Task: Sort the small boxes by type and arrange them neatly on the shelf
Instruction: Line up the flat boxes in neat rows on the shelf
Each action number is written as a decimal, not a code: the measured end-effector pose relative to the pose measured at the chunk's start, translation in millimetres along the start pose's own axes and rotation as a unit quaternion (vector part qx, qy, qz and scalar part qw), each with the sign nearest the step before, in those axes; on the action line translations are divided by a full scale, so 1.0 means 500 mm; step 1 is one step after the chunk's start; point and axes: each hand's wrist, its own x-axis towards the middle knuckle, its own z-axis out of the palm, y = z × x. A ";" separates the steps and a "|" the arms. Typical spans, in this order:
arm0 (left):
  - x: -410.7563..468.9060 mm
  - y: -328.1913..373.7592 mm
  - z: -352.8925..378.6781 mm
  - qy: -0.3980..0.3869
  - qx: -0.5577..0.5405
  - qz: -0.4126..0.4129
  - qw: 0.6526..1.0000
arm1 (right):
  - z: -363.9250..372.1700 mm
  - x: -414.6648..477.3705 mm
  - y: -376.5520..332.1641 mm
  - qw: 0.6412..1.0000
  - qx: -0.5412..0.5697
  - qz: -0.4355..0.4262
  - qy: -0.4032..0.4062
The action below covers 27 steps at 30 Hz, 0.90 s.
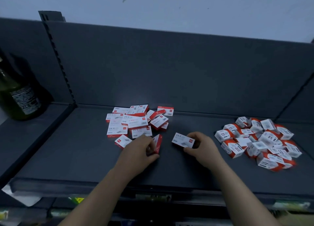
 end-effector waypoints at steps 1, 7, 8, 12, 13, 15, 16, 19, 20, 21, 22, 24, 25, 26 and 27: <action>0.004 0.004 0.005 -0.020 0.004 0.003 1.000 | -0.005 -0.005 0.006 1.000 0.011 0.010 0.000; 0.047 0.022 0.006 -0.120 -0.006 -0.047 0.992 | -0.031 -0.021 0.027 0.994 0.090 0.045 -0.031; 0.057 0.026 0.002 -0.155 -0.003 -0.060 0.986 | -0.032 -0.022 0.029 0.992 0.107 0.049 -0.035; 0.091 0.038 -0.011 -0.243 -0.003 -0.090 0.966 | -0.032 -0.024 0.040 0.988 0.141 0.050 -0.046; 0.093 0.040 -0.011 -0.243 -0.005 -0.089 0.966 | -0.031 -0.024 0.042 0.988 0.143 0.044 -0.046; 0.090 0.041 -0.009 -0.232 -0.013 -0.098 0.968 | -0.028 -0.025 0.045 0.987 0.148 0.034 -0.046; 0.085 0.039 -0.008 -0.223 -0.015 -0.107 0.969 | -0.027 -0.025 0.046 0.987 0.151 0.031 -0.046; 0.061 0.043 0.002 -0.179 0.026 -0.130 0.975 | -0.024 -0.026 0.051 0.986 0.158 0.025 -0.043; 0.052 0.048 0.006 -0.167 0.044 -0.137 0.975 | -0.024 -0.026 0.051 0.986 0.161 0.023 -0.043; 0.045 0.054 0.010 -0.156 0.054 -0.142 0.976 | -0.025 -0.026 0.051 0.985 0.163 0.022 -0.044; 0.039 0.059 0.014 -0.146 0.053 -0.143 0.977 | -0.026 -0.027 0.050 0.985 0.164 0.020 -0.045; 0.033 0.063 0.016 -0.138 0.020 -0.141 0.980 | -0.027 -0.028 0.050 0.985 0.166 0.020 -0.049; 0.032 0.062 0.015 -0.136 -0.008 -0.135 0.982 | -0.028 -0.030 0.049 0.984 0.170 0.022 -0.050; 0.031 0.061 0.011 -0.132 -0.038 -0.128 0.982 | -0.030 -0.032 0.048 0.983 0.176 0.022 -0.052; 0.030 0.059 0.007 -0.126 -0.067 -0.123 0.982 | -0.031 -0.033 0.046 0.981 0.185 0.022 -0.054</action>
